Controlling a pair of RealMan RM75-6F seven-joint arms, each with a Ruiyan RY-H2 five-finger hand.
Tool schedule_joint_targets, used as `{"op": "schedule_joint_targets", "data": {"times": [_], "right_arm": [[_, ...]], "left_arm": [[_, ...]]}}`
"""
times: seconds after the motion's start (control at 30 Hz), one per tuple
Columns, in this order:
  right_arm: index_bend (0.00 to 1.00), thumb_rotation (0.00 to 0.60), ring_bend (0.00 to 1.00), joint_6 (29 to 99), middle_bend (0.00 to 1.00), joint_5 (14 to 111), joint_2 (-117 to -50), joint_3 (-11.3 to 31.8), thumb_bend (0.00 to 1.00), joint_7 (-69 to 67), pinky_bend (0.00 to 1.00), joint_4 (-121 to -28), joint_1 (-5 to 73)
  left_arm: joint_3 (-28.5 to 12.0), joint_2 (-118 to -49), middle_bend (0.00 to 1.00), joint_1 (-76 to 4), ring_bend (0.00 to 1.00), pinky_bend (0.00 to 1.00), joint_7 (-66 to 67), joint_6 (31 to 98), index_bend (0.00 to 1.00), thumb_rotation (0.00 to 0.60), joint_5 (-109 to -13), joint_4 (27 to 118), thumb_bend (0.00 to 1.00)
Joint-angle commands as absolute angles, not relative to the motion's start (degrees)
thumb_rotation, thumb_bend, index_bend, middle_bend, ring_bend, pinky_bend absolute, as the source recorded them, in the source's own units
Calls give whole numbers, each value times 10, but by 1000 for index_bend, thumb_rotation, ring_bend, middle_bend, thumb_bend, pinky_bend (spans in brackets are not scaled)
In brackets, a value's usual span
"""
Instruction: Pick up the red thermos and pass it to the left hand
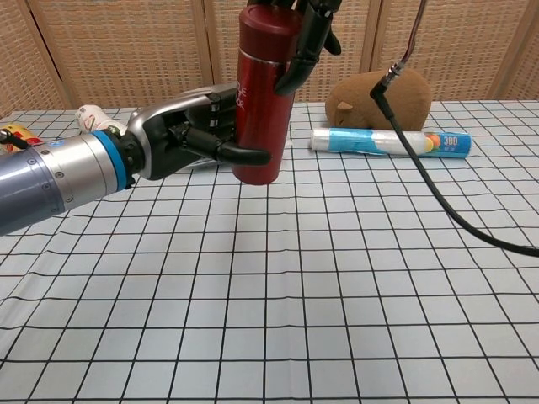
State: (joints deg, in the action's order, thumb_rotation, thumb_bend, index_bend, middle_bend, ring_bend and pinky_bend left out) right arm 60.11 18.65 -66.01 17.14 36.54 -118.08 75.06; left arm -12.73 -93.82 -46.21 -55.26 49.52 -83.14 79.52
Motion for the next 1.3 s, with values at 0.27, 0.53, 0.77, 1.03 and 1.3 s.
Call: {"op": "schedule_joint_targets", "data": {"times": [0.27, 0.53, 0.77, 1.03, 1.3], "right_arm": [[637, 600, 627, 601, 568, 171, -657, 171, 672, 366, 675, -1184, 759], [637, 600, 627, 597, 567, 175, -654, 168, 672, 358, 676, -1181, 756], [579, 600, 593, 587, 508, 181, -648, 169, 545, 342, 655, -1186, 750], [0, 600, 0, 517, 0, 186, -609, 189, 0, 283, 0, -1199, 739], [0, 600, 0, 532, 0, 202, -574, 189, 0, 271, 0, -1222, 732]], "left_arm": [[-149, -968, 0, -480, 0, 0, -508, 499, 0, 600, -799, 802, 0], [-167, -983, 403, -480, 386, 302, -468, 507, 514, 600, -759, 805, 21], [-173, -985, 533, -481, 489, 367, -438, 501, 686, 600, -738, 817, 142], [-177, -988, 542, -482, 496, 367, -429, 500, 701, 600, -735, 817, 153], [-178, -987, 542, -479, 496, 367, -426, 500, 702, 600, -733, 820, 158]]}}
